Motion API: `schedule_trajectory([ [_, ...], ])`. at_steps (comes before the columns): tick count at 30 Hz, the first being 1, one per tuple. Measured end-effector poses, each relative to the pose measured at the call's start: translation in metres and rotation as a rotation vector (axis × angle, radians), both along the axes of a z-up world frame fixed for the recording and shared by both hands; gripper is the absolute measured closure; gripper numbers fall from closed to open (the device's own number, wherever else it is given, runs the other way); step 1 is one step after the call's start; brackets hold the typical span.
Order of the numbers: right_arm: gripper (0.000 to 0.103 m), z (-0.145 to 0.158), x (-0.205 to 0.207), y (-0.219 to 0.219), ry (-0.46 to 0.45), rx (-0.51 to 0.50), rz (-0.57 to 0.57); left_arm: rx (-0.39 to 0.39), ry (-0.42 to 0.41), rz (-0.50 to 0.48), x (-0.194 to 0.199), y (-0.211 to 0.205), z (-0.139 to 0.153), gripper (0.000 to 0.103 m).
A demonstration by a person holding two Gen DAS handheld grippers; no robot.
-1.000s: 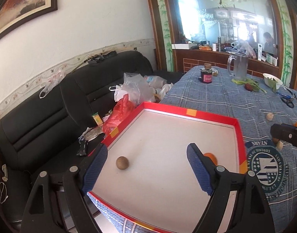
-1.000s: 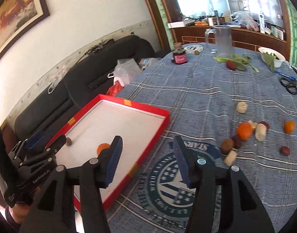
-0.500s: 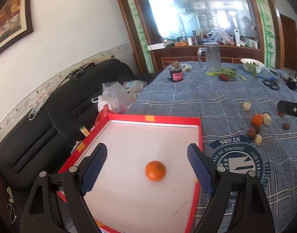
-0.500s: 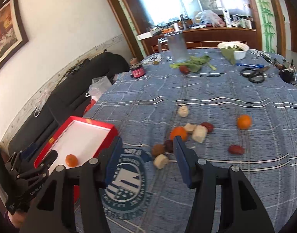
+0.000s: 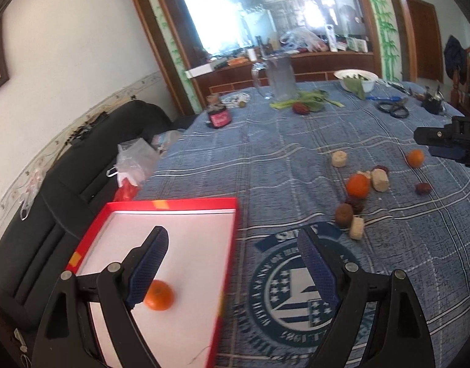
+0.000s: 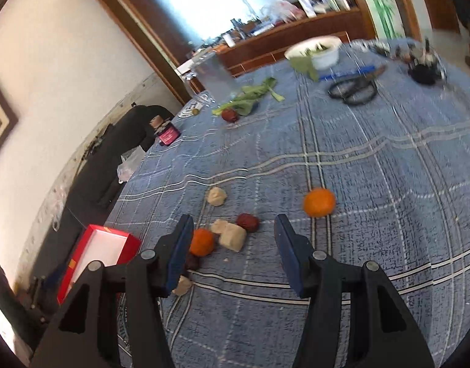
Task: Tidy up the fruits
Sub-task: 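Grasp a red date with the right tool while the left tool grasps a beige cube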
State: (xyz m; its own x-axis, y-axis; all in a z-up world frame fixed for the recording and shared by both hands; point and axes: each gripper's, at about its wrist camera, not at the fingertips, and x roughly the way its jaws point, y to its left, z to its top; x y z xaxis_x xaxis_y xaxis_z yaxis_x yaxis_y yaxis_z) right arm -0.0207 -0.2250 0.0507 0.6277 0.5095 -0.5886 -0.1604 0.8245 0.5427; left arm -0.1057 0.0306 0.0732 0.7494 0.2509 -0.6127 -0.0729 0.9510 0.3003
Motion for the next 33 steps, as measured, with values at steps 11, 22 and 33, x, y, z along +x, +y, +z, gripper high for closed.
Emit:
schedule_trajectory([
  [11,0.047,-0.023,0.014,-0.012,0.145,-0.100,0.027,-0.127,0.103,-0.141,0.022,-0.036,-0.022,0.018],
  [22,0.058,-0.038,0.017,0.007,0.165,-0.263,0.069,-0.190,0.184,-0.242,0.036,-0.058,-0.037,0.046],
  [33,0.071,-0.036,0.007,0.032,0.082,-0.489,0.094,-0.250,0.271,-0.294,0.050,-0.067,-0.056,0.077],
])
